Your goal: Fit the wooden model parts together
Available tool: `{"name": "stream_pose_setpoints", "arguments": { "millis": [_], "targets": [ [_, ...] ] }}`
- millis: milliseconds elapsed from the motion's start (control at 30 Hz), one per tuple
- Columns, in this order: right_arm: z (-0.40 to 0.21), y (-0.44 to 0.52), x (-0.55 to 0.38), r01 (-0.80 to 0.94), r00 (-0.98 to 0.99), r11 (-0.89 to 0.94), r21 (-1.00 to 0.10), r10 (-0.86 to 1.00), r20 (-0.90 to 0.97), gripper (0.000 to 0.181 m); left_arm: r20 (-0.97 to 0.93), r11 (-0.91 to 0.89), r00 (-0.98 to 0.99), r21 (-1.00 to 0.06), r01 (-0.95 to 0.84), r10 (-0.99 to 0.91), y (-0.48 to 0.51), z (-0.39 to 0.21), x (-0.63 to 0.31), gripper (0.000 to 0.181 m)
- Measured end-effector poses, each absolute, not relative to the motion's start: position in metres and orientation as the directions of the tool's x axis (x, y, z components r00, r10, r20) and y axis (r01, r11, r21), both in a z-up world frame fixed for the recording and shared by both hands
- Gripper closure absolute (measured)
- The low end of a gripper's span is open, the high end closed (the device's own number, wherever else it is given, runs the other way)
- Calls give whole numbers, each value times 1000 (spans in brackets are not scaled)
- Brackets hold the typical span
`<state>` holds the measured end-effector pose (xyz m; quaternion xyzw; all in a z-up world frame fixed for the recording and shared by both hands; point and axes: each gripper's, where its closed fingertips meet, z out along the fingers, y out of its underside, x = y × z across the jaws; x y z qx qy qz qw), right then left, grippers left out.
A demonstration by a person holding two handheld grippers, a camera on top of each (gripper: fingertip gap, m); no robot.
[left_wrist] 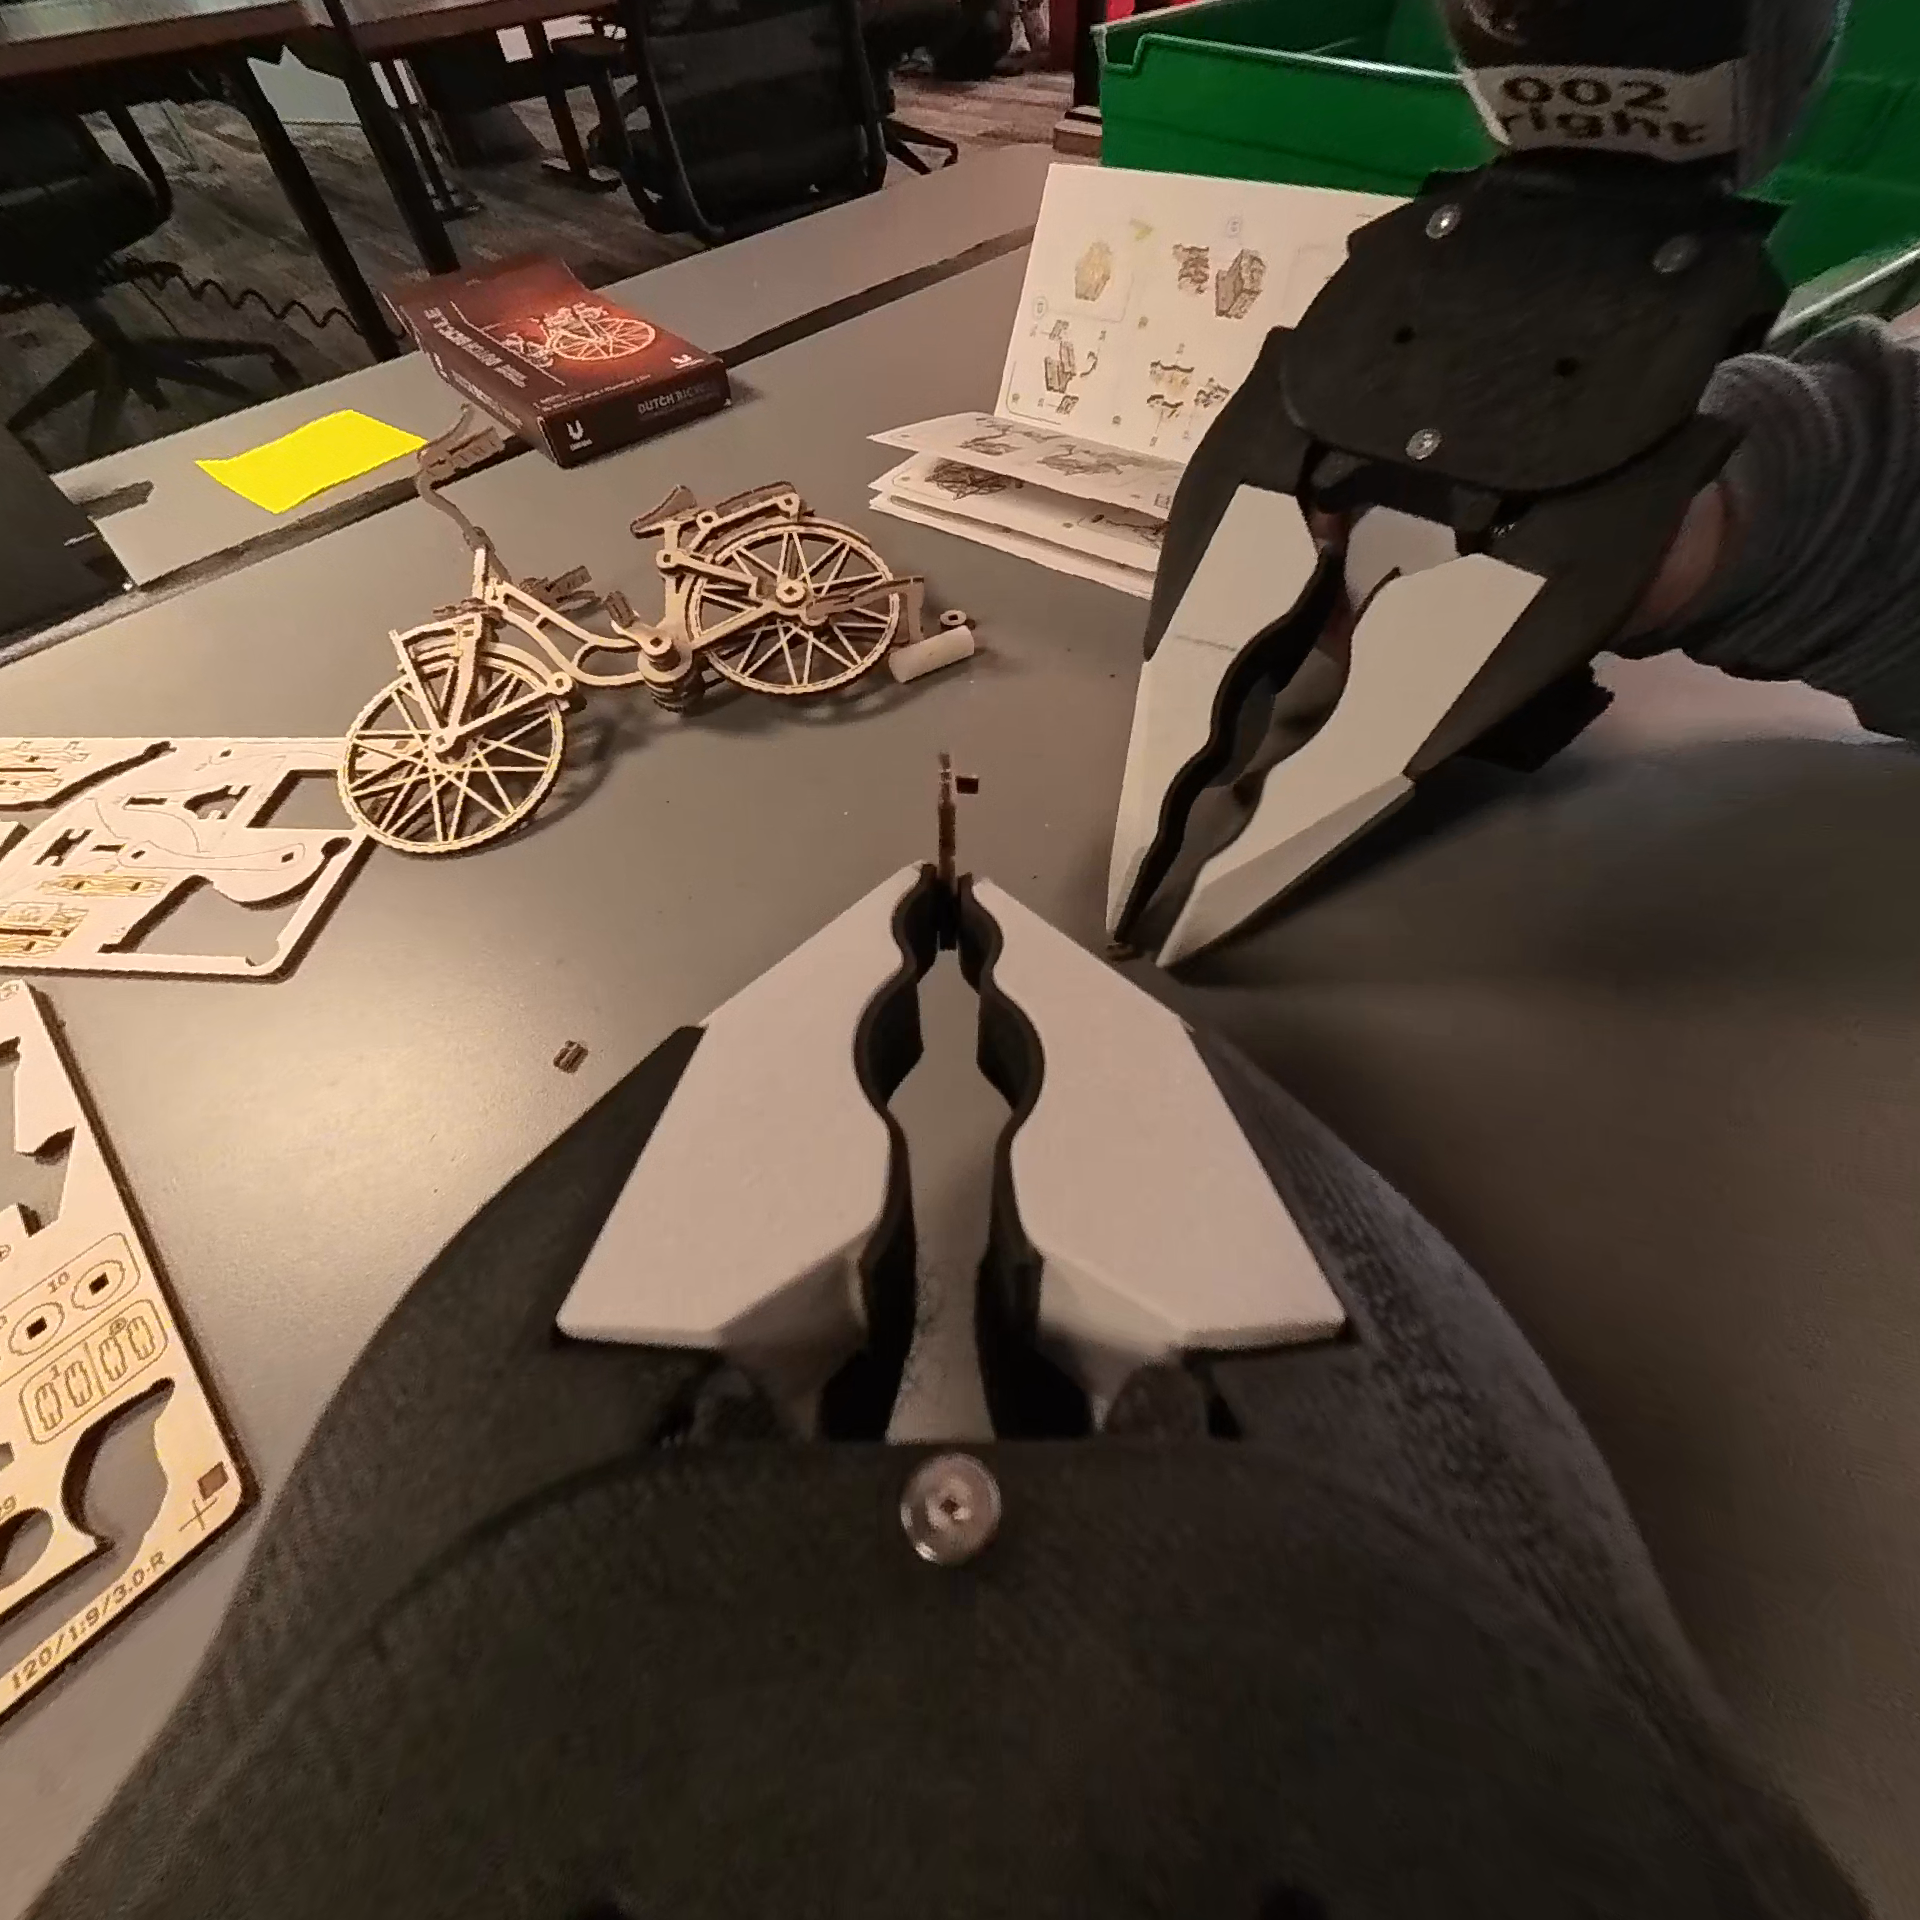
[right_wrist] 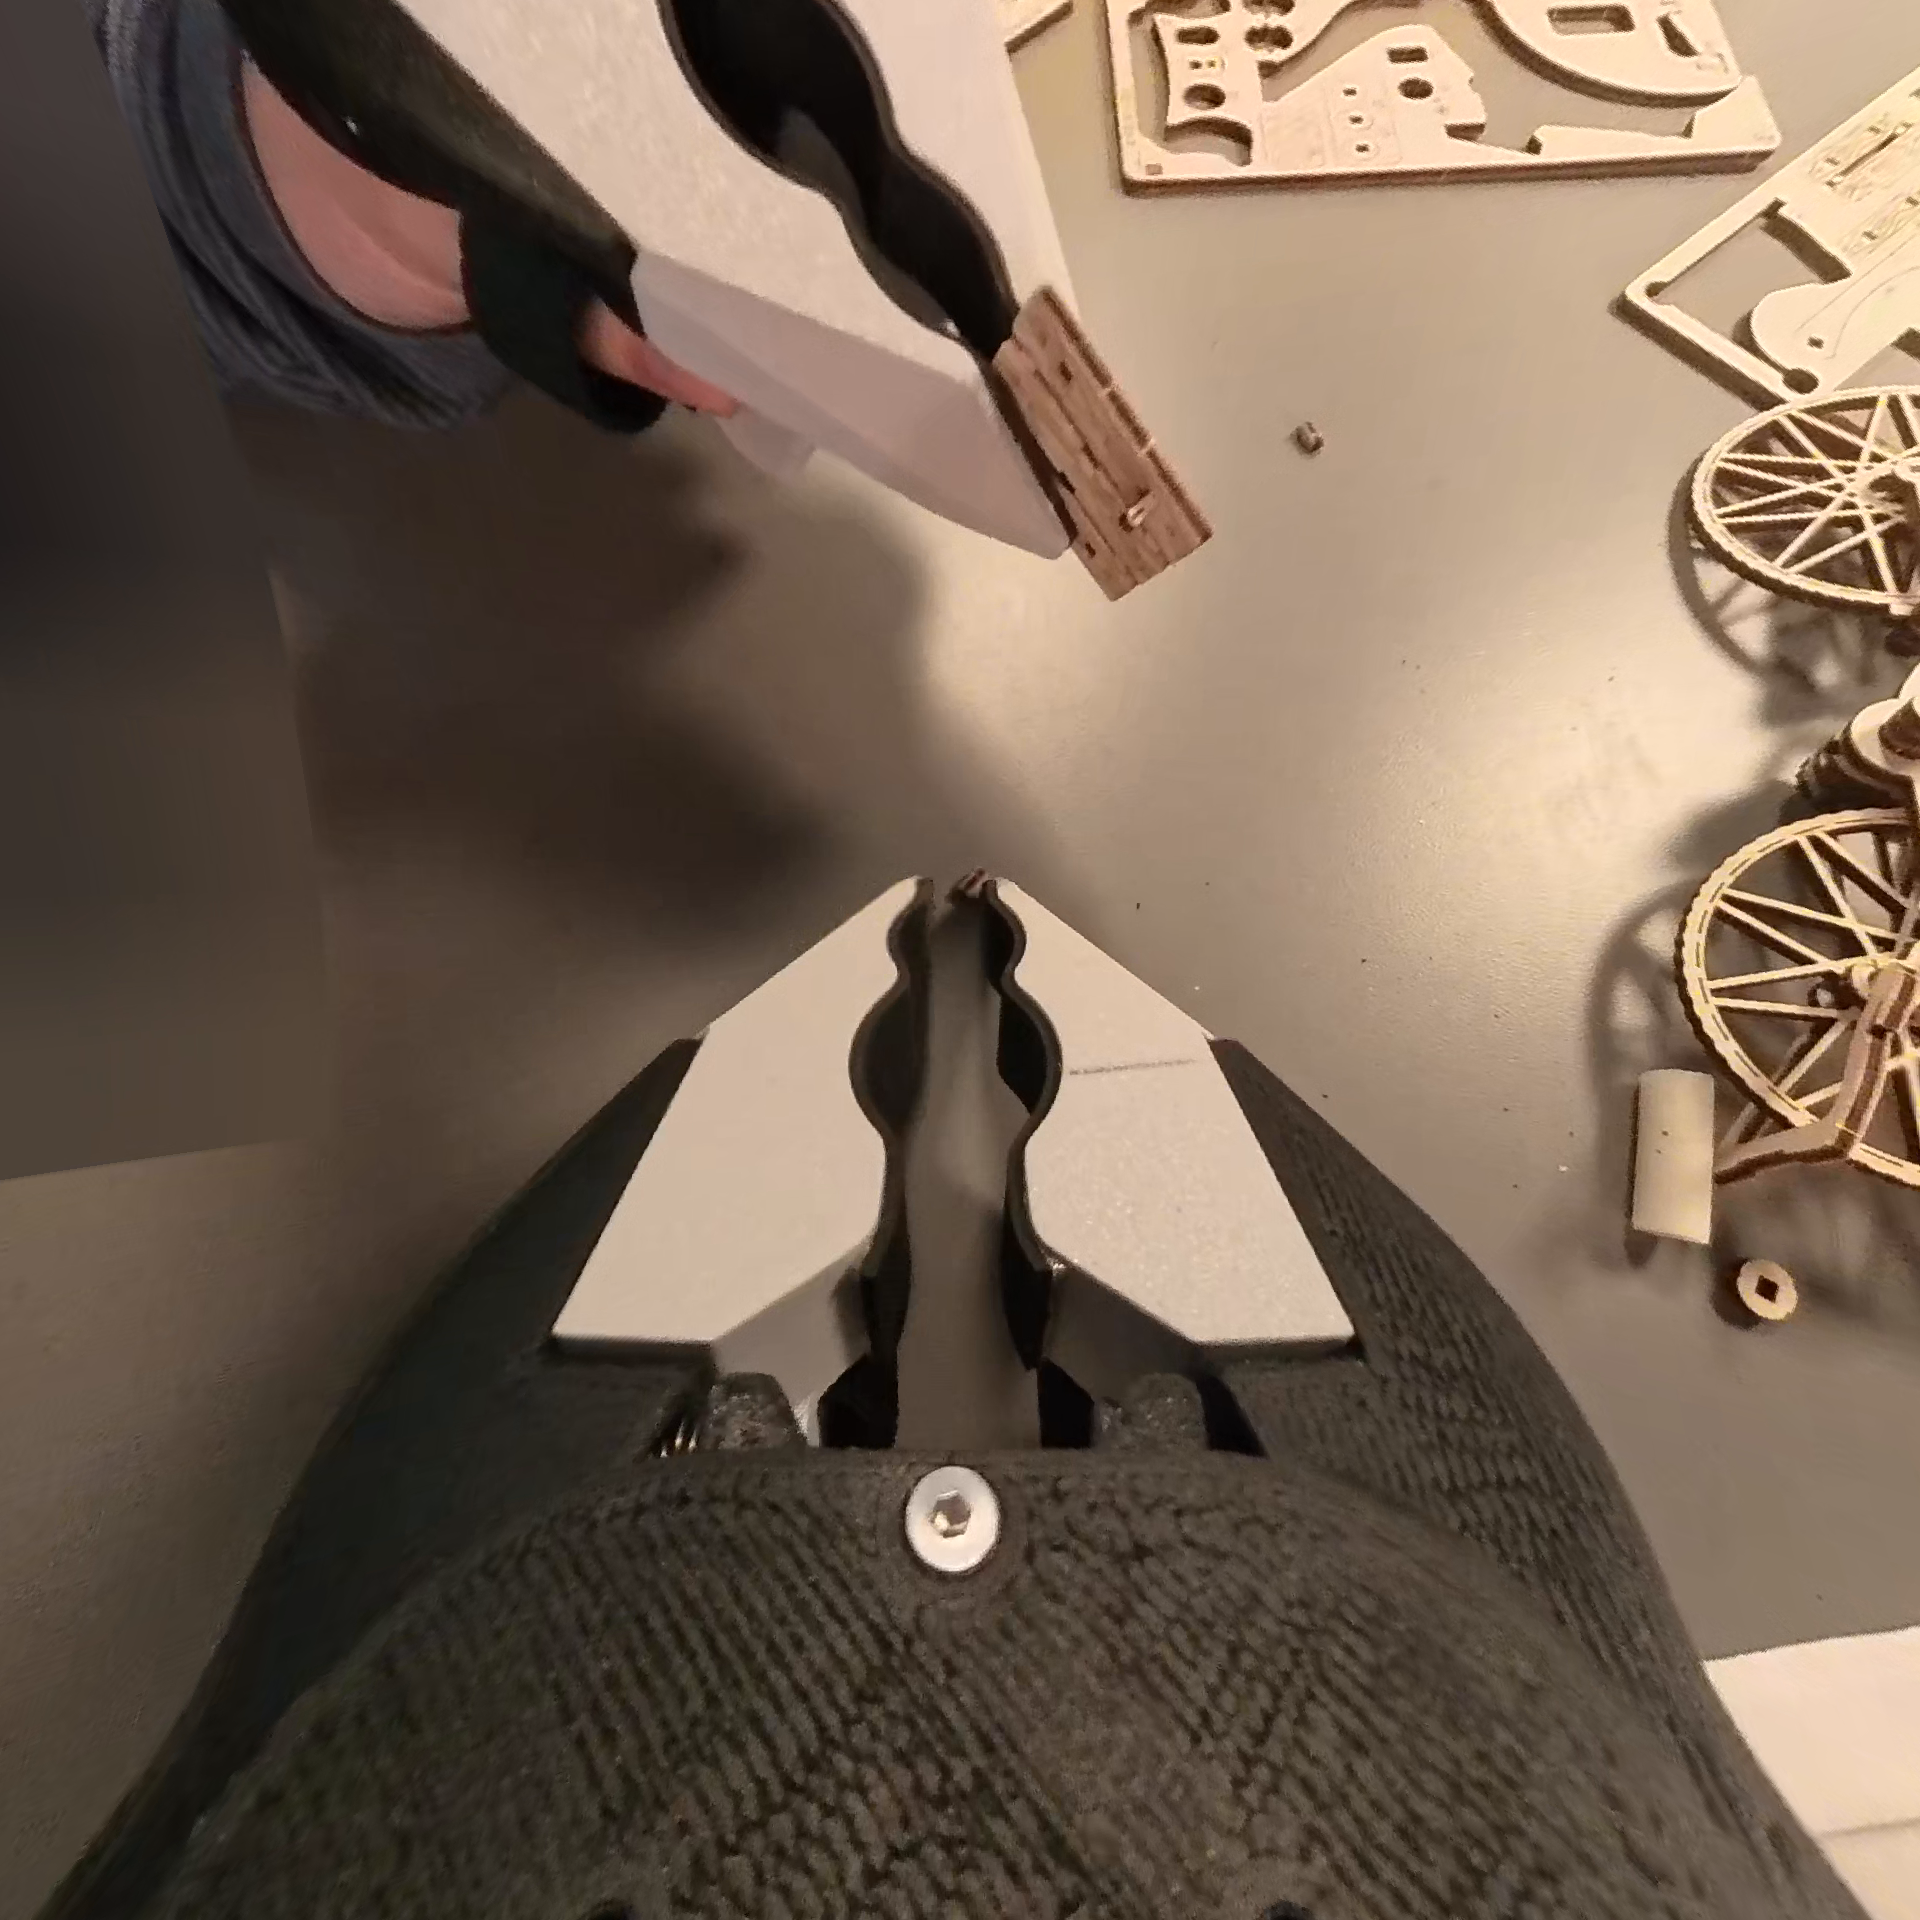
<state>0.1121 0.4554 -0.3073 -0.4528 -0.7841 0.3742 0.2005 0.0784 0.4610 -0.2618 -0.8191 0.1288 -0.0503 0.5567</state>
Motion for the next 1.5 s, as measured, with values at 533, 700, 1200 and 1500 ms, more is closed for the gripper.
{"name": "stream_pose_setpoints", "arguments": {
  "millis": [533,700,1200,1500],
  "targets": [
    [-308,452,108,578,-431,289,-763,902,16,181,-35,-405,972,-905,-129,-232,465,-269,72,180],
    [-271,458,90,414,-342,404,-816,900,272,181,-27,-435,981,-893,-110,-192,467,-273,67,180],
    [-259,462,54,379,-54,689,-618,683,728,181,13,-524,992,-850,-56,-128,469,-287,58,180],
    [-242,471,63,253,-37,560,-789,820,570,181,15,-479,995,-877,-34,-100,469,-279,53,180]
  ]
}}
